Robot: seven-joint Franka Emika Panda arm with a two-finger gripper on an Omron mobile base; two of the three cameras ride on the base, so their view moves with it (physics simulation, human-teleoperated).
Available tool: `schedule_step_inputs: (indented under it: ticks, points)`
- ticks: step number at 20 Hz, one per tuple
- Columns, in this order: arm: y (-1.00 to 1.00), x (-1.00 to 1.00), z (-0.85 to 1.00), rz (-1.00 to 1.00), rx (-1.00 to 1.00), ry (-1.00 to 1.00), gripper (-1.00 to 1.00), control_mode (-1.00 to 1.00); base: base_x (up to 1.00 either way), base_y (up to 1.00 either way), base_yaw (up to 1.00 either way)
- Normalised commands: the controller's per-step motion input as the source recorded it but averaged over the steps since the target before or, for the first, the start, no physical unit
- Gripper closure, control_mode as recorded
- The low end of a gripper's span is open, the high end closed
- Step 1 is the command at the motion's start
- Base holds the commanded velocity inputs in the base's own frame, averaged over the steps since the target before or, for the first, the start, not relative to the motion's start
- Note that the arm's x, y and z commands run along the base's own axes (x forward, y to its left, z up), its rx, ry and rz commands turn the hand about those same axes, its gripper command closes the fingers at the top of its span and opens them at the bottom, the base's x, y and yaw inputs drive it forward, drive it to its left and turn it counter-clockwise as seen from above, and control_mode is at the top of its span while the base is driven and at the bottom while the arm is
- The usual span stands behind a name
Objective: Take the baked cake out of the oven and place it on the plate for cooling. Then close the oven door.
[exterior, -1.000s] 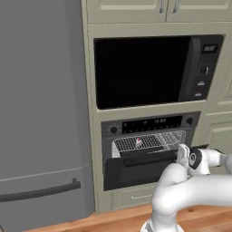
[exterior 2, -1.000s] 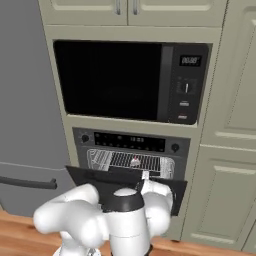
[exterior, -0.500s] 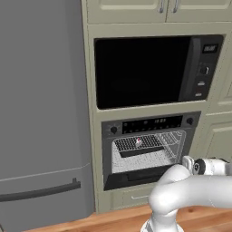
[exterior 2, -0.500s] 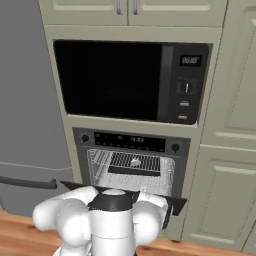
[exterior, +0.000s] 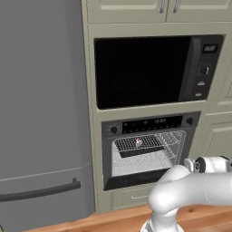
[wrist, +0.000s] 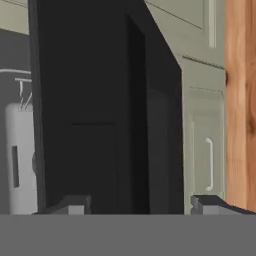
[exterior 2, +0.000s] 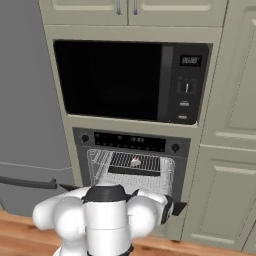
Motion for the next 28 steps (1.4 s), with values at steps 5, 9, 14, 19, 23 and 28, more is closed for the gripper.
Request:
schedule_step_inputs:
  ticks: [5, 9, 14, 19, 23, 28]
  points:
    - [-0.26, -0.31, 0.35, 0.00, 0.00, 0.02, -1.00, -1.00, 0.00, 0.00, 0.00]
    - [-0.29, -0.39, 0.42, 0.00, 0.00, 0.00, -1.00, -1.00, 0.00, 0.00, 0.00]
    - [-0.19, -0.45, 0.48, 0.00, 0.00, -0.06, -1.00, -1.00, 0.00, 0.00, 0.00]
    - [0.00, 0.05, 0.29, 0.00, 0.07, -0.20, -1.00, -1.00, 0.00, 0.00, 0.00]
    - [0.00, 0.48, 0.04, 0.06, 0.16, -0.18, -1.00, -1.00, 0.00, 0.00, 0.00]
    - [0.00, 0.71, 0.00, 0.15, 0.18, -0.16, -1.00, -1.00, 0.00, 0.00, 0.00]
